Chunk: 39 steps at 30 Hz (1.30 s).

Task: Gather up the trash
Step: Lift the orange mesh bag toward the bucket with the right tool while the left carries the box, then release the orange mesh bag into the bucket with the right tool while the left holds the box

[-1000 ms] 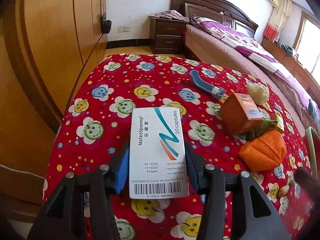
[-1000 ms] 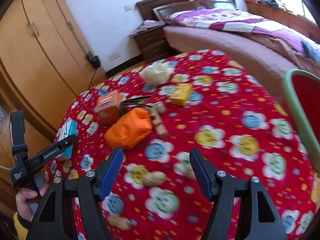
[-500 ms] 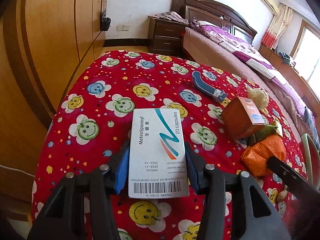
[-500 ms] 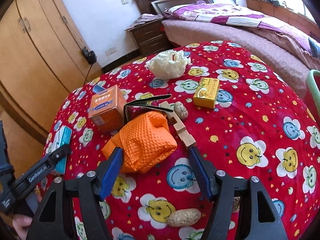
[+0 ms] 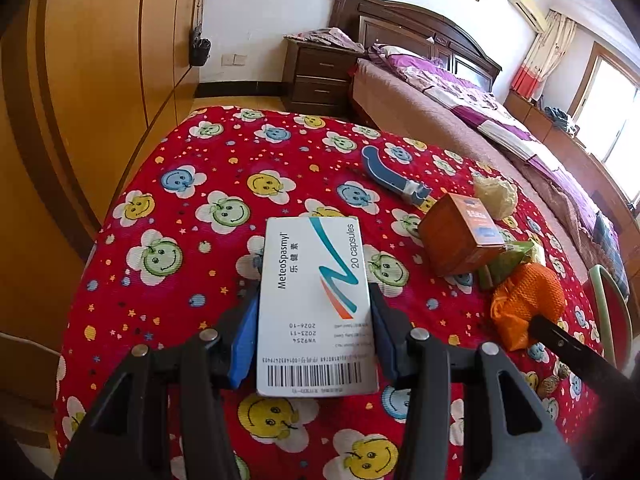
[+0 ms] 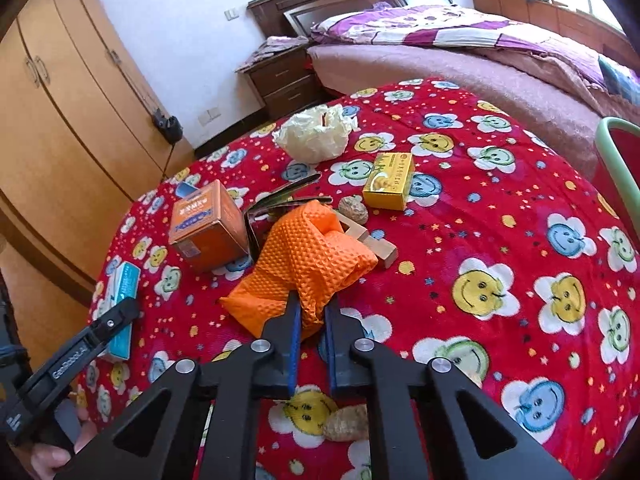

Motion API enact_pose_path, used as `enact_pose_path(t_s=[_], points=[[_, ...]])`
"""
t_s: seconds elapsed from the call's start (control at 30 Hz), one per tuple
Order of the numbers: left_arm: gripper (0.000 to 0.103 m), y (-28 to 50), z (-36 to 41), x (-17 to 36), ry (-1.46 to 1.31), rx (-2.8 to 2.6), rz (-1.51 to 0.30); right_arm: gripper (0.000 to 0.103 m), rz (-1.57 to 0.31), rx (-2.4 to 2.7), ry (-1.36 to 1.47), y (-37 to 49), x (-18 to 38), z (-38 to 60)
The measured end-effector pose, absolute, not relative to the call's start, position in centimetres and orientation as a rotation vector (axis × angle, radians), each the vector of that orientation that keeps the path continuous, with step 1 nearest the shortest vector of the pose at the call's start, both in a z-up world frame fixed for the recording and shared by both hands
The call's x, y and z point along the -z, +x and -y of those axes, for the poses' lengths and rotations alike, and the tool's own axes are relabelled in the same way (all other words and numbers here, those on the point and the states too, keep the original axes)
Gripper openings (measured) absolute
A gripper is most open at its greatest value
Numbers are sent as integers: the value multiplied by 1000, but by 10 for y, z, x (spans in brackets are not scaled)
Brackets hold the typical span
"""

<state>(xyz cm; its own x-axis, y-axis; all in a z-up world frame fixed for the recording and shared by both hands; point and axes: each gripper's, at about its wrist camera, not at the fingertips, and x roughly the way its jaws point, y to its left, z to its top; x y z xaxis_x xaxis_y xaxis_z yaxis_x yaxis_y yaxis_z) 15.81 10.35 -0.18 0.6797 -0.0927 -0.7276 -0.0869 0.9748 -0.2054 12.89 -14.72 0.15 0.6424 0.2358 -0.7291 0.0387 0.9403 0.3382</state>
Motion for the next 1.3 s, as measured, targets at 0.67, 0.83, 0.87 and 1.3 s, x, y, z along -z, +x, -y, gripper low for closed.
enact_pose_path(t_s=[0.67,0.83,0.87,1.3], points=[[51,123,-52,-45,-185,118,-763,7,-706,-54,399,55,-47,216],[51,116,-26,-57,-172,172,-761,7,-653,-19,423,38,-58,242],[51,115,-18,-60,-170,192,-762,7,-640,-8,431,34,-60,250],[51,109,78,-77,-121,392,-773,7,-545,131,530,-5,-63,331]])
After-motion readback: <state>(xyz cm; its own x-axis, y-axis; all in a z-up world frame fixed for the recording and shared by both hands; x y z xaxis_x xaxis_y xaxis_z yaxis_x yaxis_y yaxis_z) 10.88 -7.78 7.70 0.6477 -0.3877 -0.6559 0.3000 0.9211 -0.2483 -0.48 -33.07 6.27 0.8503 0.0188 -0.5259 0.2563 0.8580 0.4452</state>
